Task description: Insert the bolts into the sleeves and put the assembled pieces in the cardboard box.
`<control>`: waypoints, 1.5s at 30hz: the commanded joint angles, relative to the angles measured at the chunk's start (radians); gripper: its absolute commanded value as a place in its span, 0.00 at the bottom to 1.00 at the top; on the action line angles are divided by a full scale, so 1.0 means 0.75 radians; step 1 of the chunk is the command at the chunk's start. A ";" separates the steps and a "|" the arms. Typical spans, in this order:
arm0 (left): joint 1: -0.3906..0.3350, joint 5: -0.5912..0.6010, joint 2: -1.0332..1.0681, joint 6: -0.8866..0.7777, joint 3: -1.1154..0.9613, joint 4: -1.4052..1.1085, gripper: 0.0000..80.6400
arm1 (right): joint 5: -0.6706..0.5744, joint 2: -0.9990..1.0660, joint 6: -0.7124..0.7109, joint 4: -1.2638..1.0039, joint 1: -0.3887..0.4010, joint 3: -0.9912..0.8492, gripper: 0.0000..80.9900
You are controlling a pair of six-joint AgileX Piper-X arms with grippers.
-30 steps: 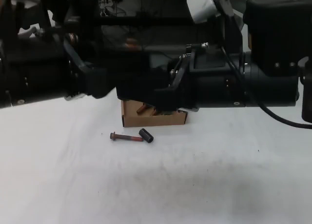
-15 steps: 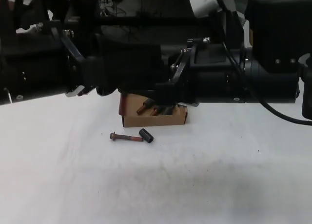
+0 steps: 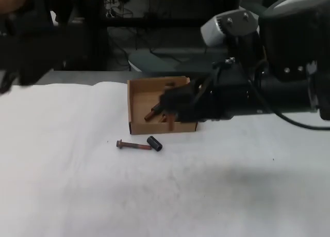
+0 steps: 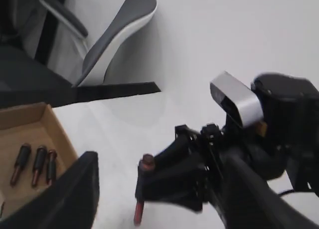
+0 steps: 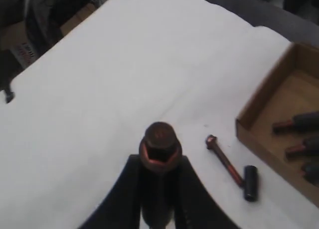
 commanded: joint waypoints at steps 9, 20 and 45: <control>0.017 -0.255 -0.285 0.264 -0.005 0.694 0.87 | 0.005 0.460 0.011 0.136 -0.216 -0.412 0.01; 0.017 -0.252 -0.341 0.281 -0.005 0.724 0.42 | 0.070 1.013 0.011 0.529 -0.234 -1.078 0.01; 0.017 -0.252 -0.341 0.400 -0.005 0.724 0.42 | 0.095 1.316 0.196 0.673 -0.233 -1.388 0.86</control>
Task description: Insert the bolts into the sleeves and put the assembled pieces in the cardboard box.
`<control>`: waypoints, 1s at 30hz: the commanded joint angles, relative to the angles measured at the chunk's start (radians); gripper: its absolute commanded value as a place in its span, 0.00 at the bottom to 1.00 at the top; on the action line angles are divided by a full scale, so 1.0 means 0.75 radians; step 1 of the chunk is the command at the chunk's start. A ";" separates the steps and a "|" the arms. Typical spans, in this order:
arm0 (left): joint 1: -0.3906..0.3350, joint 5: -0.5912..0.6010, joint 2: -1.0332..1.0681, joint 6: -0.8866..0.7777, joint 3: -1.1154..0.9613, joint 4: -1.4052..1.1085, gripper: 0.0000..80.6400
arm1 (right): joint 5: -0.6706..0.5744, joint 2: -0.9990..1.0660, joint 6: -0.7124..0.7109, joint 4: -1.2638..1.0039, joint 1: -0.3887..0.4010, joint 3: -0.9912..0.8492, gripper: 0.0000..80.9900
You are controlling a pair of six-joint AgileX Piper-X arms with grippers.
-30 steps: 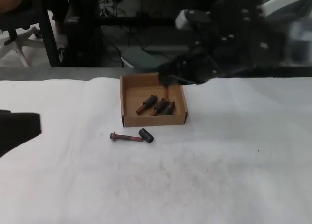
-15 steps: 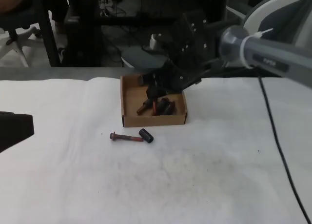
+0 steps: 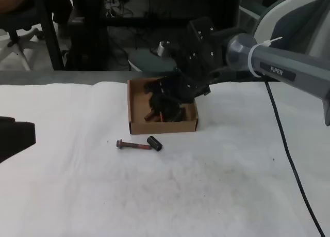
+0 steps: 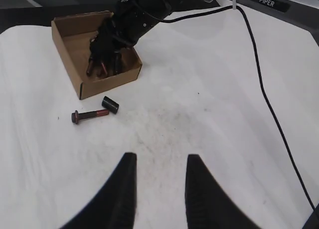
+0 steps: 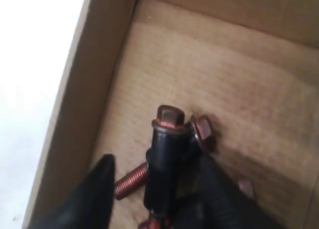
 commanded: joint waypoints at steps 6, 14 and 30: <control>0.004 -0.005 -0.012 0.009 -0.005 -0.002 0.42 | -0.037 -0.058 0.082 0.051 -0.006 -0.010 0.86; 0.004 -0.005 -0.012 0.009 -0.005 -0.002 0.42 | -0.043 -0.234 0.011 0.163 -0.006 -0.010 0.86; 0.004 -0.005 -0.012 0.013 -0.005 -0.002 0.42 | 0.017 -0.942 -0.233 0.465 0.198 0.237 0.86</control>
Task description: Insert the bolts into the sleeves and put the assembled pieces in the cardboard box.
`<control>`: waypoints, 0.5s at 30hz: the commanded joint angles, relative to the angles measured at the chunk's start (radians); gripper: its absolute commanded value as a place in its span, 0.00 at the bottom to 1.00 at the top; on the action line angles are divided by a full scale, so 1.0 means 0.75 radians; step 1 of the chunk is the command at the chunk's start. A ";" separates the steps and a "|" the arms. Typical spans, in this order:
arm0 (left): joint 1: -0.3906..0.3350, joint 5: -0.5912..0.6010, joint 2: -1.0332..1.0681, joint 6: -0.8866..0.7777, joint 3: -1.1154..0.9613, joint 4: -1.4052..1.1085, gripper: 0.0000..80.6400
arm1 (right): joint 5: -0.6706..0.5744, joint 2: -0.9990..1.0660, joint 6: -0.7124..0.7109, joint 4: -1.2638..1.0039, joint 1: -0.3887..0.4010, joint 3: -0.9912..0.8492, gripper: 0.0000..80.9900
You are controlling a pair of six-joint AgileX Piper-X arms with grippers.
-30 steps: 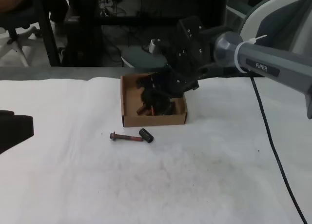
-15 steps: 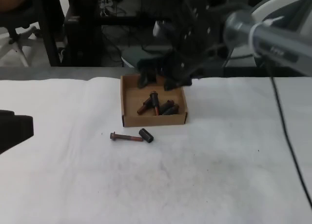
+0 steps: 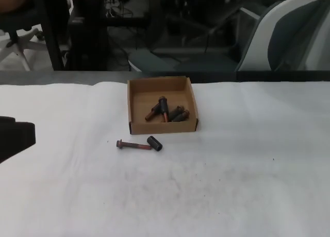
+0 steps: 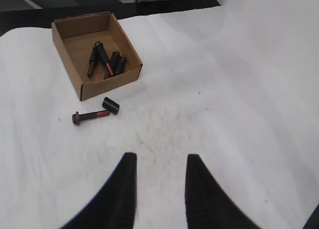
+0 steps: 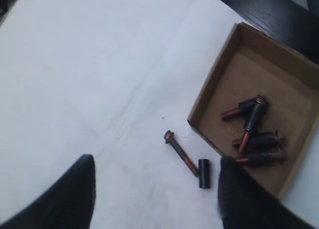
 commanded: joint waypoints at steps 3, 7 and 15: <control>0.004 -0.005 -0.012 -0.003 -0.005 -0.002 0.42 | 0.124 -0.318 -0.003 -0.009 0.116 0.223 0.86; 0.004 0.000 -0.014 -0.045 -0.005 -0.002 0.34 | 0.245 -0.584 0.094 -0.085 0.221 0.509 0.86; 0.004 0.058 -0.040 -0.051 -0.005 -0.002 0.17 | 0.516 -1.168 0.320 -0.348 0.379 1.098 0.86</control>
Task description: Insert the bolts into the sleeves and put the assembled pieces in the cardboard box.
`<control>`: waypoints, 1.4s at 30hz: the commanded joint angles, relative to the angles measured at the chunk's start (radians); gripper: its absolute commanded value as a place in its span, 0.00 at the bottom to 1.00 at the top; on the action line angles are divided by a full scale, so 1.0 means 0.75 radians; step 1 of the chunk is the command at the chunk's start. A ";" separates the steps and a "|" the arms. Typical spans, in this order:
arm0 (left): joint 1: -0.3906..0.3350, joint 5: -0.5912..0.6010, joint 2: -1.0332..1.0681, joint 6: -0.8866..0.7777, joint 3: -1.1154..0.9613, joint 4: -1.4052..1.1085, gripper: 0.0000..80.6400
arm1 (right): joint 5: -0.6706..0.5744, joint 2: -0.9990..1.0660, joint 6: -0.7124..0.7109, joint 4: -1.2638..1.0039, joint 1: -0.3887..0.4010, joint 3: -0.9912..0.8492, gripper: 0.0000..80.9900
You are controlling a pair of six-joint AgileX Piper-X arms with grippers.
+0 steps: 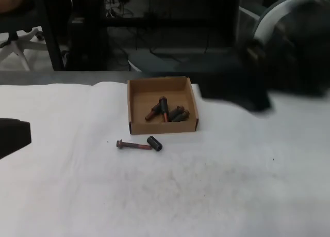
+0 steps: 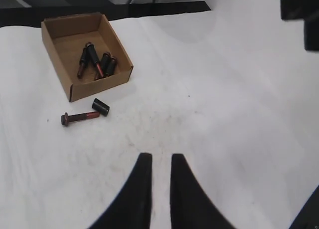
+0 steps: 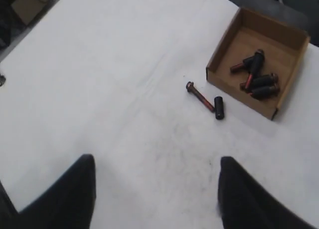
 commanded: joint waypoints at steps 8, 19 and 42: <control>0.004 0.025 -0.014 -0.007 0.043 -0.004 0.17 | 0.320 -0.562 0.070 -0.138 0.060 0.539 0.86; 0.004 0.097 -0.014 -0.010 0.103 -0.042 0.17 | 0.346 -0.699 0.154 -0.140 0.060 0.636 0.86; 0.004 0.133 -0.014 -0.046 0.103 -0.148 0.17 | -0.273 0.483 0.118 -0.537 -0.242 0.334 0.55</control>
